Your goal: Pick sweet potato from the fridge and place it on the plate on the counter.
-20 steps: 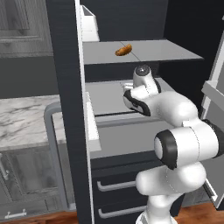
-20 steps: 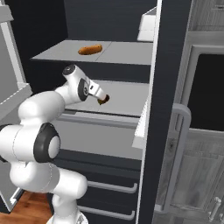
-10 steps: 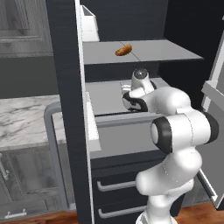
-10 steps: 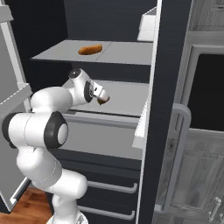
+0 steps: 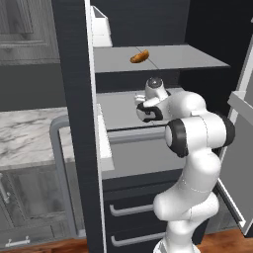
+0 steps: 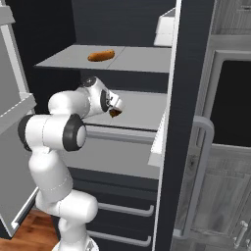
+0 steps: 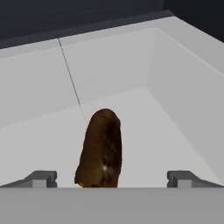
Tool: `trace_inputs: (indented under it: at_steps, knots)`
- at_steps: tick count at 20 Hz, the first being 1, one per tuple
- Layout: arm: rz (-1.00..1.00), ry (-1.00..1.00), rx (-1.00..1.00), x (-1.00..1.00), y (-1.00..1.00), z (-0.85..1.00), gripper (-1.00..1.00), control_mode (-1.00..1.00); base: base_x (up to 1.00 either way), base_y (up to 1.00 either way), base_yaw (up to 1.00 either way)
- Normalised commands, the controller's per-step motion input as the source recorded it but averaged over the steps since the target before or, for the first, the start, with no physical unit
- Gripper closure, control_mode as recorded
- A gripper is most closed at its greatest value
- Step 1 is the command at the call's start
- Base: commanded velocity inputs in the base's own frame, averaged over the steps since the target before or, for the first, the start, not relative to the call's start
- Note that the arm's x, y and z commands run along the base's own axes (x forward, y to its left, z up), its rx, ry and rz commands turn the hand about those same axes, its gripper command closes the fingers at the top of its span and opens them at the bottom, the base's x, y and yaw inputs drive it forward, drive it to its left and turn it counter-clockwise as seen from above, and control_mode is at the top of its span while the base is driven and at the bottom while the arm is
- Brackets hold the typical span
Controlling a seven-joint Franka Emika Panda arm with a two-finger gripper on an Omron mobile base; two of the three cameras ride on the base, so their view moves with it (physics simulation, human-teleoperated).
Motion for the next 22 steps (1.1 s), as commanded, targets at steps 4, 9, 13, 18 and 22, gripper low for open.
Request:
trace_inputs:
  at_steps: [4,9,13,18,22]
  knots:
    - [0.0,0.0,0.0,0.4,-0.01,-0.25,-1.0,-1.0,0.0,0.0,0.0]
    - [0.0,0.02,0.0,0.34,-0.02,-0.3,-1.0,-1.0,0.0,0.0,0.0]
    - [0.0,0.06,0.0,0.29,-0.09,-0.3,-1.0,-1.0,0.0,0.0,0.0]
    - [0.0,0.06,0.0,0.22,-0.07,-0.22,-1.0,-1.0,0.0,0.0,0.0]
    - [0.0,0.03,0.02,0.04,-0.07,-0.11,-1.0,-1.0,0.0,0.0,0.0]
